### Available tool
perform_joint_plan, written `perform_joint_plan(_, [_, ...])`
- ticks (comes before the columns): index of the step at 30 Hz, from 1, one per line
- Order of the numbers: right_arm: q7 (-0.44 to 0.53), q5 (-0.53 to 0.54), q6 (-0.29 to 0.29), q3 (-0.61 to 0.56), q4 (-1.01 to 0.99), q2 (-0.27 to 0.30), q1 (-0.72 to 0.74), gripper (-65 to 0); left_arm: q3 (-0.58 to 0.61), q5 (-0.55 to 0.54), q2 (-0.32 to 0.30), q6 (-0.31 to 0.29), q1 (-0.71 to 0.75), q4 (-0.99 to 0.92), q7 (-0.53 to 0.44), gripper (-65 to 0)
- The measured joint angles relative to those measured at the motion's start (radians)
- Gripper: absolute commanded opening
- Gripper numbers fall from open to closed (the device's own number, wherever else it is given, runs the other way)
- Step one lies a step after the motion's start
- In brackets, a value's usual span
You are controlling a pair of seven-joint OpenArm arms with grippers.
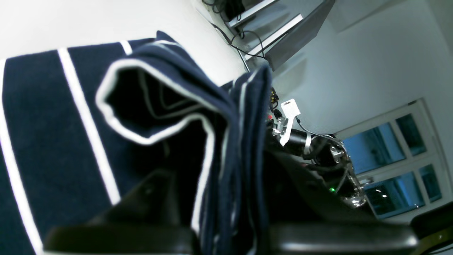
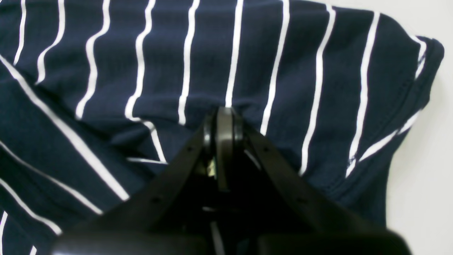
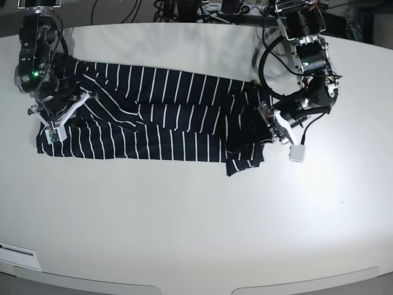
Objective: Fold the T-shirt properly
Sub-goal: 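Lift the strip end with the left gripper and fold it toward the right gripper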
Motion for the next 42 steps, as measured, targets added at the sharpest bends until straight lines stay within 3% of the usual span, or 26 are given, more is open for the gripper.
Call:
perform_joint_plan(14, [0.000,0.000,0.000,0.000,0.000,0.000,0.000,-65.0,0.155,0.000,0.002,0.000,0.000,0.000,0.000,-65.0])
perform_joint_plan(18, [-0.004,0.000,0.000,0.000,0.000,0.000,0.000,-65.0,0.155,0.000,0.001,-0.002,0.000,0.000,0.000,-32.5])
perform_joint_plan(19, [-0.004,0.001,0.000,0.000,0.000,0.000,0.000,-65.0,0.155,0.000,0.001,-0.003,0.000,0.000,0.000,-27.7])
perform_joint_plan(20, [-0.004,0.001,0.000,0.000,0.000,0.000,0.000,-65.0,0.155,0.000,0.001,-0.003,0.000,0.000,0.000,-27.0])
perform_joint_plan(30, [-0.007,0.004,0.000,0.000,0.000,0.000,0.001,-65.0,0.155,0.000,0.001,0.016,0.000,0.000,0.000,-28.7])
perform_joint_plan(32, [-0.007,0.004,0.000,0.000,0.000,0.000,0.000,-65.0,0.155,0.001,0.001,0.016,0.000,0.000,0.000,-39.6])
perform_joint_plan(34, [-0.007,0.004,0.000,0.000,0.000,0.000,0.000,-65.0,0.149,0.033,0.001,0.016,0.000,0.000,-0.023,-61.5])
perform_joint_plan(35, [-0.007,0.004,0.000,0.000,0.000,0.000,0.000,-65.0,0.145,0.068,0.001,0.018,0.000,0.000,-0.032,-65.0])
perform_joint_plan(39, [-0.008,0.004,0.000,0.000,0.000,0.000,0.001,-65.0,0.144,0.274,0.000,0.019,0.003,0.000,-0.073,-65.0])
perform_joint_plan(42, [-0.008,0.004,0.000,0.000,0.000,0.003,0.003,-65.0,0.174,0.409,-0.001,0.068,0.002,0.002,-0.129,-65.0])
